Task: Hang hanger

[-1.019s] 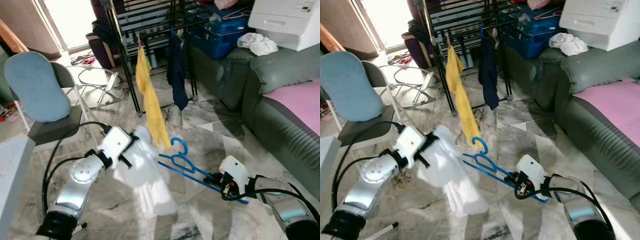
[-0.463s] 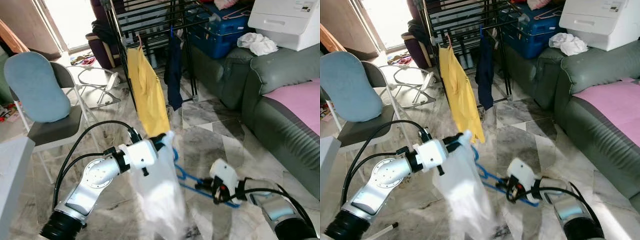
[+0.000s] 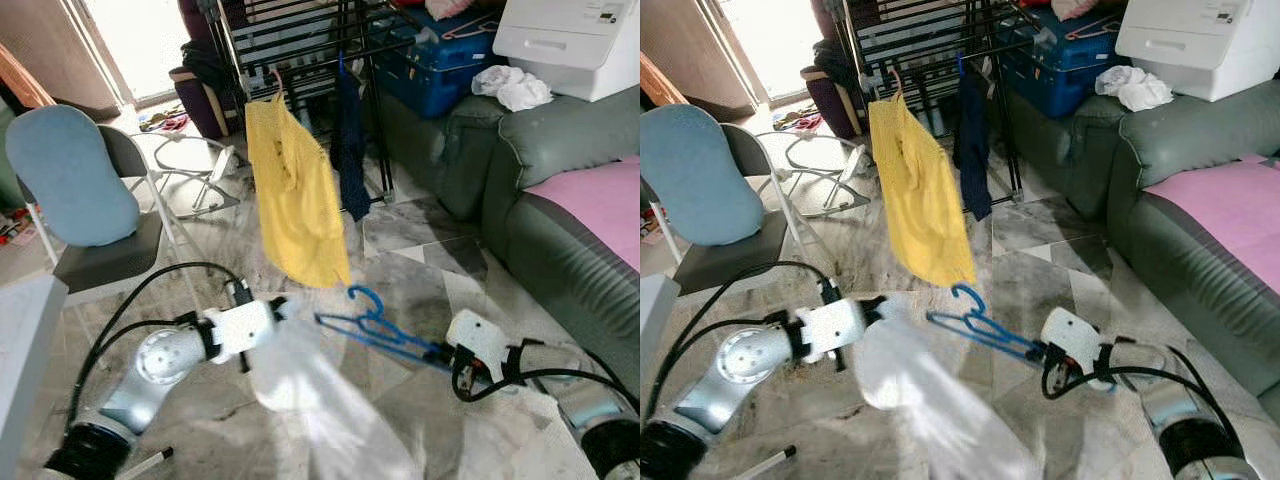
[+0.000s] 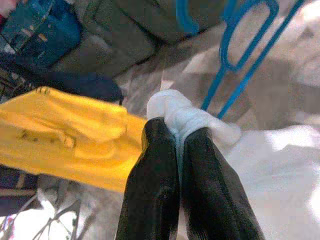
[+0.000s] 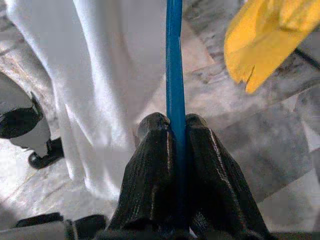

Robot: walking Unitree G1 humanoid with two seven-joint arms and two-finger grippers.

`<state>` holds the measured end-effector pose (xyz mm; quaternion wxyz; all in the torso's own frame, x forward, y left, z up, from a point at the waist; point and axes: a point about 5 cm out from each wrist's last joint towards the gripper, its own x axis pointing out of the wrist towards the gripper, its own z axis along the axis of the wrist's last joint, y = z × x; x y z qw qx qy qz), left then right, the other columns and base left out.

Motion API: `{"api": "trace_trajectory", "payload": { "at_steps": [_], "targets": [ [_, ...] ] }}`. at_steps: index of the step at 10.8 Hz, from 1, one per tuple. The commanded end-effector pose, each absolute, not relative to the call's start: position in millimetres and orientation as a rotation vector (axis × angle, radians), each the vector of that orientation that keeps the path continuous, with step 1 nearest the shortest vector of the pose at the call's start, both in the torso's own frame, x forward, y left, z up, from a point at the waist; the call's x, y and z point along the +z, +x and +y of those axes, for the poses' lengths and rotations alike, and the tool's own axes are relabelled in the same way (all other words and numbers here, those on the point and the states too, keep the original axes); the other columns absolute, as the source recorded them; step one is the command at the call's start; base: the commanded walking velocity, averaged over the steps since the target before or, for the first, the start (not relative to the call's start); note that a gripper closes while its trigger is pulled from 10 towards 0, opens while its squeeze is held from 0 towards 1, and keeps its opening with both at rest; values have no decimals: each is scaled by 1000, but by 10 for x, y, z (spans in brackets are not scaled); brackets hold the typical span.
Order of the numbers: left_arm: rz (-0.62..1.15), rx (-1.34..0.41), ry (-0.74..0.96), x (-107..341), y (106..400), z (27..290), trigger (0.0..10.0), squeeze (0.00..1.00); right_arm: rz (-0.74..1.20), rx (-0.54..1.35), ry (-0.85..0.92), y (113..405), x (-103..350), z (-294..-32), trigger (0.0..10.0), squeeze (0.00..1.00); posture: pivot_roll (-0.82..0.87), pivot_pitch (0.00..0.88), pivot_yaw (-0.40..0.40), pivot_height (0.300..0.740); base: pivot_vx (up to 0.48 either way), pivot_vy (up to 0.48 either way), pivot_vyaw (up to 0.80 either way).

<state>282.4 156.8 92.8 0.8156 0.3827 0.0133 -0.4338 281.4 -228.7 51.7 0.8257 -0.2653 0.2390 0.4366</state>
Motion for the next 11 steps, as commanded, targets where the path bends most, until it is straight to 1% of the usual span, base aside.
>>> {"api": "trace_trajectory", "payload": {
  "at_steps": [1, 3, 5, 7, 9, 11],
  "targets": [
    [-3, -904, 880, 1028, 2899, 1651, 10000, 0, 453, 938, -575, 2878, 594, -2228, 10000, 0, -87, 0, 158, 740, 0, 0, 0],
    [-43, -915, 1012, 1053, 2986, 1660, 10000, 0, 434, 993, -578, 2856, 592, -2152, 10000, 0, -86, 0, 151, 740, 0, 0, 0],
    [-31, -821, 1097, 1134, 3178, 1785, 10000, 0, 445, 1046, -579, 2811, 579, -2137, 10000, 0, -87, 0, 147, 740, 0, 0, 0],
    [-29, -727, 1137, 1209, 3318, 1874, 10000, 0, 467, 1087, -573, 2770, 576, -2137, 10000, 0, -89, 0, 148, 740, 0, 0, 0],
    [-8, -713, 1112, 1141, 3331, 1888, 10000, 0, 469, 1108, -561, 2761, 594, -2125, 10000, 0, -89, 0, 149, 740, 0, 0, 0],
    [-41, -714, 1035, 1136, 3317, 1797, 10000, 0, 477, 1139, -517, 2758, 544, -2026, 10000, 0, -85, 0, 148, 740, 0, 0, 0]
  ]
}}
